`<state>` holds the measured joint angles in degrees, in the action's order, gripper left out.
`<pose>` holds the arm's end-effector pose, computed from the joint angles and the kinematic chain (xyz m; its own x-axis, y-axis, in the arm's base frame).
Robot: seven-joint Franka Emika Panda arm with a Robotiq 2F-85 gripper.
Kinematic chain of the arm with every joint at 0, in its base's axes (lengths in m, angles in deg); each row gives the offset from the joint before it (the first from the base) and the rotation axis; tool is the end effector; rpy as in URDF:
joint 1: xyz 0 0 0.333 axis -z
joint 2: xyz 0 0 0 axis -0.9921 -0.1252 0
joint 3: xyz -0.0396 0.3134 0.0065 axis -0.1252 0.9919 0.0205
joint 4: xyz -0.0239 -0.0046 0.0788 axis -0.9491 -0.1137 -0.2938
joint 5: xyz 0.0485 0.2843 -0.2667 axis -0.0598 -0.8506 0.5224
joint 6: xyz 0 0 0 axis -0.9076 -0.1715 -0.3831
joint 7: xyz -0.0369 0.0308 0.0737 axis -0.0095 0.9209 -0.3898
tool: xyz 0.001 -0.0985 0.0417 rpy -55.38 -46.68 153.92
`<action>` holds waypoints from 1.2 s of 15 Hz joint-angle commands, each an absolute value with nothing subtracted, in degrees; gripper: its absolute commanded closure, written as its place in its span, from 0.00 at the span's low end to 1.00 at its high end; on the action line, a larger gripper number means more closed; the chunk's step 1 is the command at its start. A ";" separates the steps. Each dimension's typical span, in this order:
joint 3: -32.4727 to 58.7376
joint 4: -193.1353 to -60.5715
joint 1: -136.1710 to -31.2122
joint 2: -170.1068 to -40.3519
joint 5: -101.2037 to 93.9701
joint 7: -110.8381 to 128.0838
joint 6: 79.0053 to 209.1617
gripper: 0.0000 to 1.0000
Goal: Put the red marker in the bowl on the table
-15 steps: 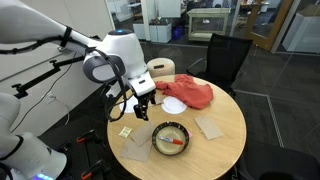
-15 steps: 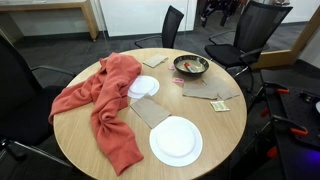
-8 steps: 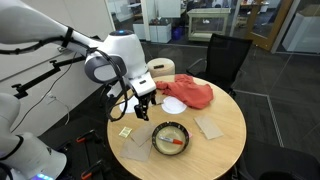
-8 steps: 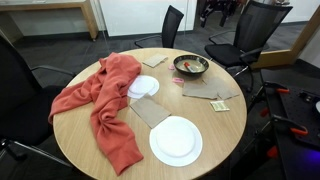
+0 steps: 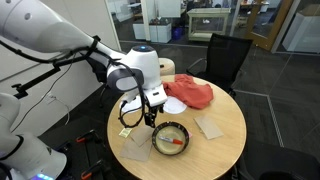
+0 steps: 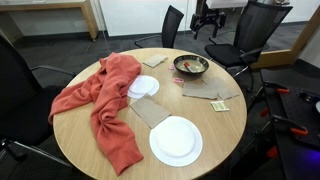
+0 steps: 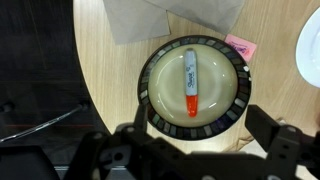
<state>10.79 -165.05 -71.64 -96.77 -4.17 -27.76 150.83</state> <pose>0.5095 -0.1603 0.2986 0.5500 -0.8327 0.0636 -0.8344 -0.5511 0.0012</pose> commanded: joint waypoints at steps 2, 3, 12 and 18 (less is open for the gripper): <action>8.66 -158.92 -73.92 -105.16 -7.75 -28.44 152.02 0.00; 8.41 -158.04 -74.14 -106.53 -8.46 -28.20 152.27 0.00; 5.48 -151.71 -77.15 -117.30 -8.90 -28.28 157.34 0.00; 4.49 -148.74 -77.79 -121.80 -9.43 -27.94 157.16 0.00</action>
<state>5.79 -150.84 -76.60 -119.57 -8.09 -27.86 156.96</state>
